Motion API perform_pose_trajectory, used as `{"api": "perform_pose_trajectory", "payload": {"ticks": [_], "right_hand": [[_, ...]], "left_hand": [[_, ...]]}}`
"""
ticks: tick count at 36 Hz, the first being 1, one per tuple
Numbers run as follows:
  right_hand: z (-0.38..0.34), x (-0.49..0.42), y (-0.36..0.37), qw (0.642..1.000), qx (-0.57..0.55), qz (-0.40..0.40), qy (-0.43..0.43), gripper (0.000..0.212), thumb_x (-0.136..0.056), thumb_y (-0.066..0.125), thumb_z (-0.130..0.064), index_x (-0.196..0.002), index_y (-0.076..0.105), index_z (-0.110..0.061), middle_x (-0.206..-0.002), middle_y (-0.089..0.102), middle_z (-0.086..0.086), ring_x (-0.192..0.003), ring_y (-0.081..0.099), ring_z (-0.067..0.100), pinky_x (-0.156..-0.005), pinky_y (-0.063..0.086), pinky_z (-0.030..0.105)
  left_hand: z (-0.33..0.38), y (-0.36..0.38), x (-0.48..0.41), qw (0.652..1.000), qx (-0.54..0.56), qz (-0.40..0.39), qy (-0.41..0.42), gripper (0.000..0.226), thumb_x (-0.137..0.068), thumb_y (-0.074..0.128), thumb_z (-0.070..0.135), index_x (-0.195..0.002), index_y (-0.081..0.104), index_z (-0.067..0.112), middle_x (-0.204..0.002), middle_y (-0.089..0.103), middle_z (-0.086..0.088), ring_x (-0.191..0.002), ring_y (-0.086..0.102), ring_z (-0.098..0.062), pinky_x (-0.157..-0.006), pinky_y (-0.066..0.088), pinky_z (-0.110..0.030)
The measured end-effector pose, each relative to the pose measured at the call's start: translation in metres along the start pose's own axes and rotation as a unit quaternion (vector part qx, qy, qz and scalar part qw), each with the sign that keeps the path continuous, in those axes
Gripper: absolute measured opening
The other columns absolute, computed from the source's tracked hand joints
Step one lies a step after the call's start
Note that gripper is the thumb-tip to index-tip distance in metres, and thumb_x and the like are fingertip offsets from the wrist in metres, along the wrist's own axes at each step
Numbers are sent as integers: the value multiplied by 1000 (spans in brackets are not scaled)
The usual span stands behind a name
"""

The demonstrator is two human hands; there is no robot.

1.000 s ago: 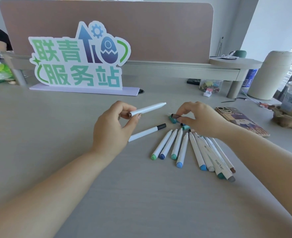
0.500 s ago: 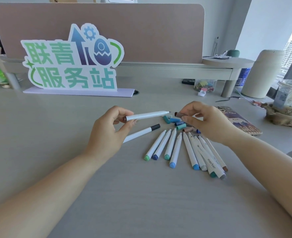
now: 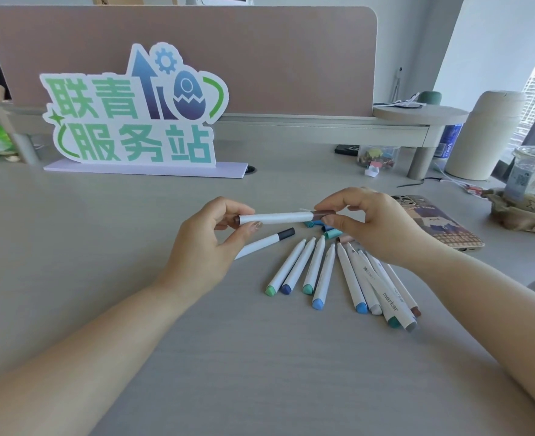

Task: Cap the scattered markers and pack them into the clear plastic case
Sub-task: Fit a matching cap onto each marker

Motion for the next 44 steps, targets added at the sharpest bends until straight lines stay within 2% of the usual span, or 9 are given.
{"api": "perform_pose_trajectory", "payload": {"ticks": [7,10,13,22,25,29,33,36,44], "right_hand": [[-9,4,-2,998,-57,16,-9,21,-87,64,-12,-97,69,-30,-99,63,-7,-97,54,7,-67,45,3],[-6,6,0,998,-56,15,-9,21,-87,64,-13,-97,71,-31,-93,62,-13,-95,55,8,-76,53,19],[-4,6,2,999,-49,18,-12,21,-87,64,-15,-96,71,-34,-89,60,-21,-94,52,2,-87,50,31],[-5,2,0,998,-45,28,-24,26,-87,65,-14,-90,68,-40,-92,63,-18,-97,53,2,-86,38,11],[-2,-2,2,999,-35,-5,-14,19,-86,66,-17,-98,72,-31,-93,64,-19,-93,54,-1,-82,40,10],[6,-3,5,999,-11,-41,21,23,-88,64,-17,-109,70,-24,-95,57,-26,-79,54,-18,-71,40,-2],[17,-4,-2,995,-30,-34,84,22,-92,58,-20,-110,67,-27,-107,57,-19,-77,63,-3,-65,50,8],[28,-6,-9,995,3,19,102,19,-93,57,-19,-106,69,-27,-108,64,-15,-90,59,1,-86,47,20],[51,-6,-20,982,1,65,176,19,-92,57,-10,-100,69,-22,-103,68,-2,-94,60,13,-88,43,22]], "left_hand": [[5,1,-1,999,27,14,-20,15,-82,72,17,-81,62,27,-81,67,12,-76,60,-1,-73,42,-5],[6,2,-1,999,32,11,-23,14,-82,72,15,-81,62,26,-80,67,11,-73,59,0,-71,42,-6],[5,4,-1,999,36,5,-28,13,-83,71,15,-81,62,24,-80,67,10,-72,59,1,-69,42,-6],[4,0,-3,999,16,6,-28,13,-82,72,19,-80,62,27,-80,68,11,-75,60,0,-71,43,-8],[-4,-3,-5,997,-41,-42,-56,8,-82,71,27,-80,64,27,-78,66,16,-78,60,0,-68,47,-20],[-11,-6,-2,983,-155,-82,-48,7,-84,69,32,-79,65,28,-79,65,22,-85,58,5,-76,44,-20],[-18,-6,-2,968,-239,-77,-23,12,-82,69,39,-75,61,32,-84,61,17,-91,57,-9,-82,42,-34],[-21,-4,0,952,-287,-102,-27,20,-79,68,45,-68,53,39,-90,53,15,-94,51,-12,-76,33,-30],[-20,2,1,956,-273,-109,-23,15,-80,67,46,-79,54,37,-101,51,12,-100,49,-16,-87,36,-33]]}}
Point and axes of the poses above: each hand's wrist, its own x-axis away from the middle knuckle, its own y-axis out of the palm, z = x × y, the point moved 1 cm from there along -x, towards the middle knuckle
